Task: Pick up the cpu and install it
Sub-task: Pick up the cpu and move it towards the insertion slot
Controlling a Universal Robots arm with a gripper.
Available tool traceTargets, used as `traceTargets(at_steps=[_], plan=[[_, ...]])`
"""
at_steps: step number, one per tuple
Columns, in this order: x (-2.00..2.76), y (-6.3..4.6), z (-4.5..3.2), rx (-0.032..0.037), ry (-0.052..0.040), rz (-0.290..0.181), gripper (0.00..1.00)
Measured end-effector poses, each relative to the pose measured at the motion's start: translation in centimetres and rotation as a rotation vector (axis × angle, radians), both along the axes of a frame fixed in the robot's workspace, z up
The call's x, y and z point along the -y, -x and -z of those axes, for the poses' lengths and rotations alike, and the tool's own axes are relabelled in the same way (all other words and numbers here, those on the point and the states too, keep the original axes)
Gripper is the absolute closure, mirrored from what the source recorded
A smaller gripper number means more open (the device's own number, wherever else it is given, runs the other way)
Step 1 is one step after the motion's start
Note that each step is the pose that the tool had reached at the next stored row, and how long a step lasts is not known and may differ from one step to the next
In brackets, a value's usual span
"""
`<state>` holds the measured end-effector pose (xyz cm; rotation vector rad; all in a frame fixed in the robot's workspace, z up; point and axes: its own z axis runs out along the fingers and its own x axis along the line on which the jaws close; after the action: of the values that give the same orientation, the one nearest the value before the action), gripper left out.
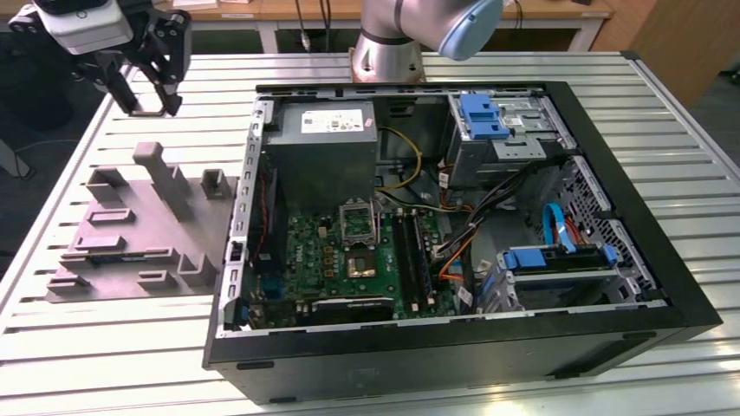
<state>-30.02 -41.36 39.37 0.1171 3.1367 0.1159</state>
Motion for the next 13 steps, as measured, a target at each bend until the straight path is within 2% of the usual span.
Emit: traceTargets(at_steps=[13], plan=[[0.0, -0.59, 0.0, 0.0, 0.0, 0.0, 0.52]])
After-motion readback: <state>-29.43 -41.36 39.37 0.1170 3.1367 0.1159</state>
